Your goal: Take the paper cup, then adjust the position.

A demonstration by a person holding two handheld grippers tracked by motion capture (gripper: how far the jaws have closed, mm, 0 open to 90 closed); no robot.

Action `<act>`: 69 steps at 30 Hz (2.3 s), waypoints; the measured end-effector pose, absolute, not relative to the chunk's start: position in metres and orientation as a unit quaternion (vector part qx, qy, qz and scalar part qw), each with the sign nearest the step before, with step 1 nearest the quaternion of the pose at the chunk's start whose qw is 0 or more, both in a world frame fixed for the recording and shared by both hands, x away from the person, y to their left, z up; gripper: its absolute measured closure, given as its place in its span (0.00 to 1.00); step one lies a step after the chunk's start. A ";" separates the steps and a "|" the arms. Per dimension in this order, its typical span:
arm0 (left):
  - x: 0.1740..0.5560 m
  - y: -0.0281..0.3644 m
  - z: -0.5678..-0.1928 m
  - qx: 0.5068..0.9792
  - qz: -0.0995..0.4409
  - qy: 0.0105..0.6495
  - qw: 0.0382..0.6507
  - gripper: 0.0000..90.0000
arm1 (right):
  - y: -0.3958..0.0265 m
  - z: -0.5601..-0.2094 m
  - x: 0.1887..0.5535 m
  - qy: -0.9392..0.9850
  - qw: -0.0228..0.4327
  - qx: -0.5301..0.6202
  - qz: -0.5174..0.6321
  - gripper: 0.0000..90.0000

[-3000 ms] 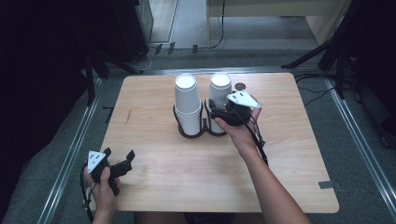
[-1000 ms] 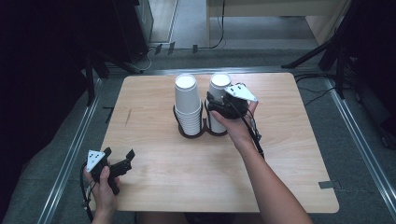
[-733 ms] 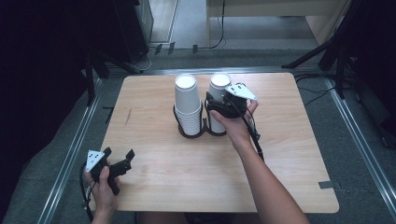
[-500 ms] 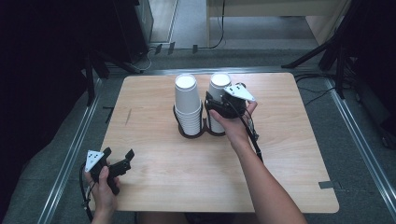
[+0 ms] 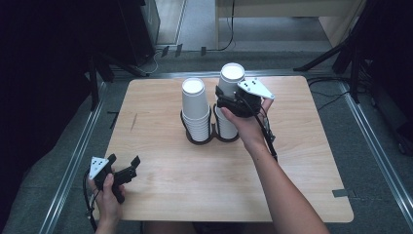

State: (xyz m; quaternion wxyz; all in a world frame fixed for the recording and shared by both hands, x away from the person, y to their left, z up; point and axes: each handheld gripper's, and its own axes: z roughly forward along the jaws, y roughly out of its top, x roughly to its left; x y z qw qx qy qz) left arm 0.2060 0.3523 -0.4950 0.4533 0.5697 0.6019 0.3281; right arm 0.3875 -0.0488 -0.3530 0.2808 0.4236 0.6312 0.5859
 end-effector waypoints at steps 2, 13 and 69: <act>0.206 0.352 -0.495 0.569 0.328 0.602 0.453 0.00 | -0.050 -0.347 0.386 0.630 0.284 0.420 0.588 0.19; 0.207 0.352 -0.495 0.569 0.328 0.603 0.453 0.00 | -0.064 -0.307 0.374 0.609 0.301 0.409 0.609 0.19; 0.216 0.263 -0.448 0.658 0.308 0.500 0.471 0.00 | -0.142 -0.405 0.272 0.678 0.283 0.392 0.553 0.18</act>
